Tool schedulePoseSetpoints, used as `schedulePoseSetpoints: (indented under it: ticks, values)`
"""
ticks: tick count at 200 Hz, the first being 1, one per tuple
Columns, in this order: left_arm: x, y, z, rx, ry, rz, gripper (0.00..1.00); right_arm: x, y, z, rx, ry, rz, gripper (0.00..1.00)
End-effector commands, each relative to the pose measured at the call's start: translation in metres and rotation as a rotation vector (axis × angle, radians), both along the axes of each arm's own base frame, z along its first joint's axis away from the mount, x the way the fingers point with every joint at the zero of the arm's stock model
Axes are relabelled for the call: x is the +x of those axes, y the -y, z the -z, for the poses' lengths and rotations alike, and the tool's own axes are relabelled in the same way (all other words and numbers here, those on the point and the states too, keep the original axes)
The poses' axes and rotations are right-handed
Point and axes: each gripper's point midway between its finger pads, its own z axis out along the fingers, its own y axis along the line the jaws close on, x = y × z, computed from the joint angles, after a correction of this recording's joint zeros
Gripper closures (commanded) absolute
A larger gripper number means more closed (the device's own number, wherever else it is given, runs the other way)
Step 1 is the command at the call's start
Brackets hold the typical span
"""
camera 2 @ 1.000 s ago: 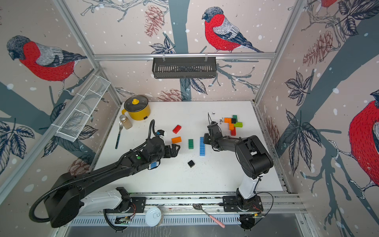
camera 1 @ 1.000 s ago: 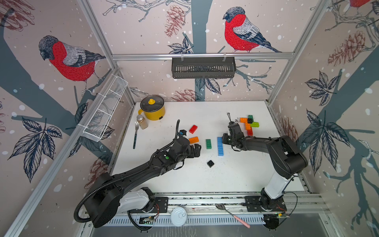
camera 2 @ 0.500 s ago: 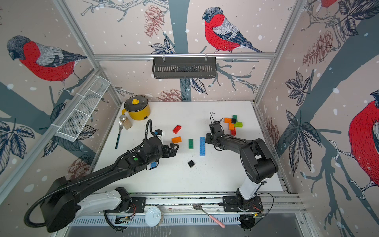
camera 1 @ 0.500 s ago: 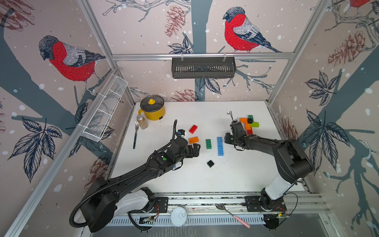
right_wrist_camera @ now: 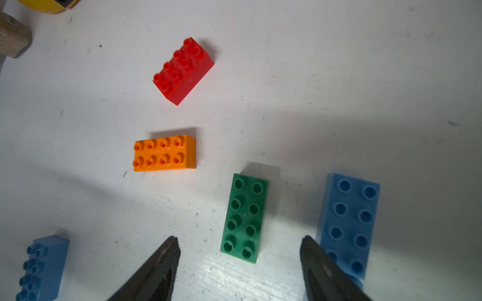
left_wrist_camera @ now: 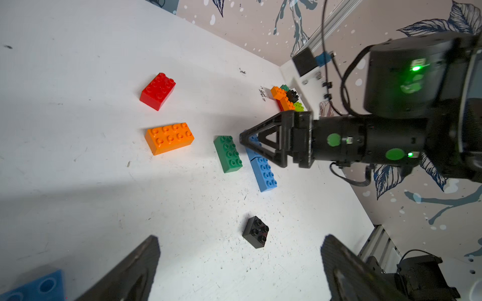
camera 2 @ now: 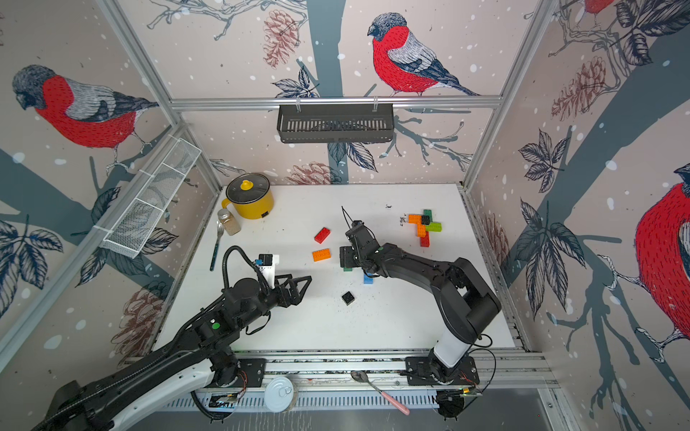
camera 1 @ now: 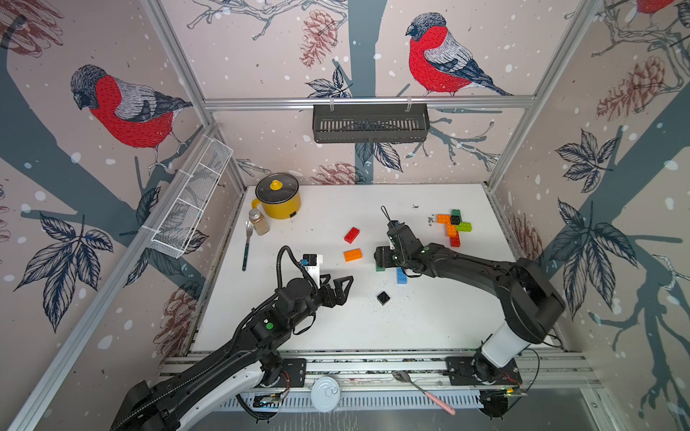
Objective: Assemble a small pinwheel with lego
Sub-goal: Pick up the lego brick from the center of the board.
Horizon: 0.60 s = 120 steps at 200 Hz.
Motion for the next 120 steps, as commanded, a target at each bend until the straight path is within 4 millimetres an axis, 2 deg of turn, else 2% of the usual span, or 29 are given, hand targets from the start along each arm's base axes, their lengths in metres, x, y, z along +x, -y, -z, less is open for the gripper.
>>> schedulePoseSetpoints:
  ticks: [1, 33, 67, 87, 120]
  values:
    - [0.005, 0.004, -0.007, 0.005, 0.035, 0.007, 0.03, 0.003, -0.004, 0.011, -0.042, -0.02, 0.026, 0.28]
    - [0.007, 0.01, -0.002, 0.016, 0.023, 0.025, 0.03, 0.005, -0.007, 0.022, -0.085, -0.034, 0.058, 0.31]
    - [0.008, 0.01, -0.003, 0.024, 0.038, 0.026, 0.03, 0.006, 0.0, 0.034, -0.15, -0.048, 0.102, 0.36]
    - [0.008, 0.009, -0.005, 0.02, 0.049, 0.025, 0.03, 0.006, -0.005, 0.038, -0.137, -0.06, 0.091, 0.38]
    - [0.007, 0.008, -0.005, 0.02, 0.05, 0.022, 0.03, 0.008, -0.011, 0.043, -0.139, -0.071, 0.085, 0.46]
